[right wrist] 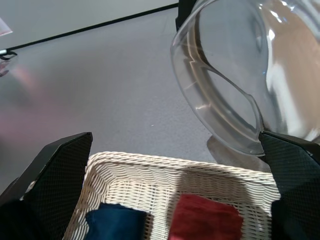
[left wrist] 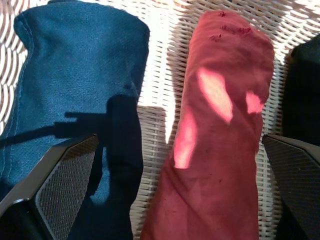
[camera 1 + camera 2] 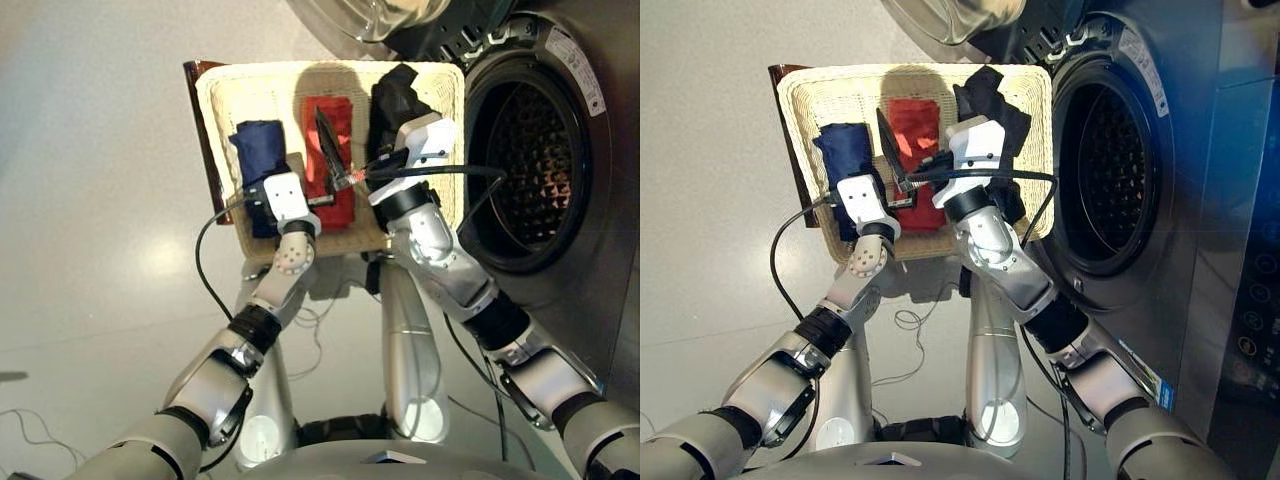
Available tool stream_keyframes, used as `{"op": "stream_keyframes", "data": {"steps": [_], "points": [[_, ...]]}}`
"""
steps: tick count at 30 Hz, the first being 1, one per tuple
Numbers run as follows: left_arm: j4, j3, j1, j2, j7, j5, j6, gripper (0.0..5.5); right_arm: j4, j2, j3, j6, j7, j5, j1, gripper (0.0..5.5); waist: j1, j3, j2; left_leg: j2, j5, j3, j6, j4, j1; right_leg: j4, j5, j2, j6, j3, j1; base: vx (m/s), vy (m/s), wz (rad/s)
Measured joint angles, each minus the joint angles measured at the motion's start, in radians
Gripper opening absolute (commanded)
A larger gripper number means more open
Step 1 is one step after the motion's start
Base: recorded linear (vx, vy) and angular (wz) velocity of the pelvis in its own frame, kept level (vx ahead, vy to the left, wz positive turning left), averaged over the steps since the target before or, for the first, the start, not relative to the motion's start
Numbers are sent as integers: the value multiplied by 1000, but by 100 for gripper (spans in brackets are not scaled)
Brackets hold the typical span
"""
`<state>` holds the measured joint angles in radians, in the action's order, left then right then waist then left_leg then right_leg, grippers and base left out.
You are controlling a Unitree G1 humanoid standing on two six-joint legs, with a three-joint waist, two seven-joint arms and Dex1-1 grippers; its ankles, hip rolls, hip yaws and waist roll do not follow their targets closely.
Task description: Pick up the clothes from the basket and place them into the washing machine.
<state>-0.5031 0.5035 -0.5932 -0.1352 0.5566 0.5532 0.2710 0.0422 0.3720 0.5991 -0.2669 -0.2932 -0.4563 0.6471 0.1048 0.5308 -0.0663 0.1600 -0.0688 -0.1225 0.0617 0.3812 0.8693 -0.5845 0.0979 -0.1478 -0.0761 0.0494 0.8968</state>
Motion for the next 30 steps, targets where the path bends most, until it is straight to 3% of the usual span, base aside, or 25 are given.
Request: {"op": "stream_keyframes", "data": {"steps": [17,30], "points": [[-2,-21,22,1,138,-8,1,550,0,19,23,0,-36,0,0,550,-4,1,-6,5,8,-4,-4,27,27,-13,-1,3,-1,-8,24,0,0,0],[43,-41,111,-41,144,-25,-7,550,0,56,27,1,-51,1,-1,550,-27,1,-6,10,9,-15,-4,25,32,-16,-1,3,0,-19,39,0,0,0]]}}
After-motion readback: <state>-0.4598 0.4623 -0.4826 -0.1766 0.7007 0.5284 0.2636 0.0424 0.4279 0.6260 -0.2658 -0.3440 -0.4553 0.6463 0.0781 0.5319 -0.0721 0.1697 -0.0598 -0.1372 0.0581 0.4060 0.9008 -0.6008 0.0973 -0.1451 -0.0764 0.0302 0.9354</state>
